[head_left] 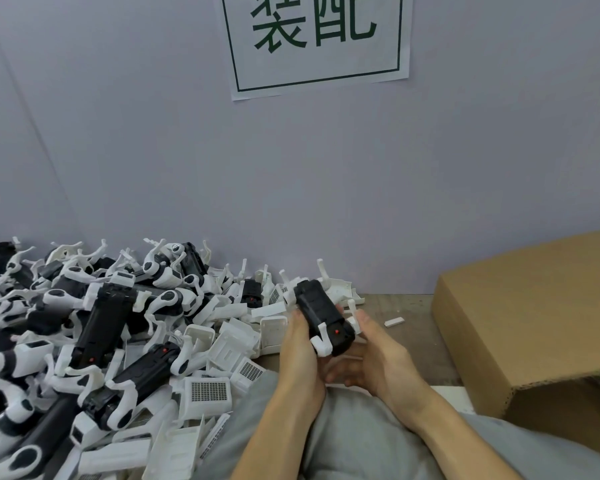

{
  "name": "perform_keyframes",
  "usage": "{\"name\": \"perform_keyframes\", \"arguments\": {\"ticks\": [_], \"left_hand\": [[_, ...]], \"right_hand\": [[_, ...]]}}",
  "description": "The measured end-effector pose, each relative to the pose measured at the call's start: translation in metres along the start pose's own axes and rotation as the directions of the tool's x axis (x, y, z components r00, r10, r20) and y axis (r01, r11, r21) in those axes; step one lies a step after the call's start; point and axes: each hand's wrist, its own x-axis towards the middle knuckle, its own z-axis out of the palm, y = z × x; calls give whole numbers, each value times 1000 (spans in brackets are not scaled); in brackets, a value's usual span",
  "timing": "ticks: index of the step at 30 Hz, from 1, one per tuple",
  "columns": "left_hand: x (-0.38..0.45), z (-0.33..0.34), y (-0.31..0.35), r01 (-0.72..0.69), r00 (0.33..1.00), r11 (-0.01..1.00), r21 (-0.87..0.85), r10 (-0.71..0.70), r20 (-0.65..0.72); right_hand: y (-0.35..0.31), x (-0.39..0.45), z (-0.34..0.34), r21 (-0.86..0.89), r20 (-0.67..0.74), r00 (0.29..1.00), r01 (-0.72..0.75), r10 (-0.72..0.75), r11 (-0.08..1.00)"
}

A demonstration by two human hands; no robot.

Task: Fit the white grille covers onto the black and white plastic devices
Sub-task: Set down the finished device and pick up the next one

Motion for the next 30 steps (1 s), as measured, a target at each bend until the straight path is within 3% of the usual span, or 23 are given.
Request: {"name": "perform_keyframes", "arguments": {"ticks": [4,10,15,23,30], "left_hand": [[2,1,-3,-34,999,993,112,38,-34],[-3,2,1,69,998,998,5,-69,-9],[-2,6,-2,-42,998,998,43,44,-50],[-1,7,-5,-74,995,995,70,79,-63],[1,4,-6,-111,992,993,41,113,-49]], "right_hand": [[-2,-3,1,57,42,997,62,-64,996],[4,2,1,-38,-78,997,10,-13,999],[8,5,-1,-91,-91,996,-13,5,996],[10,5,-3,-112,-59,998,-7,1,994],[10,6,-4,-18,-2,1000,-14,14,1000]]}}
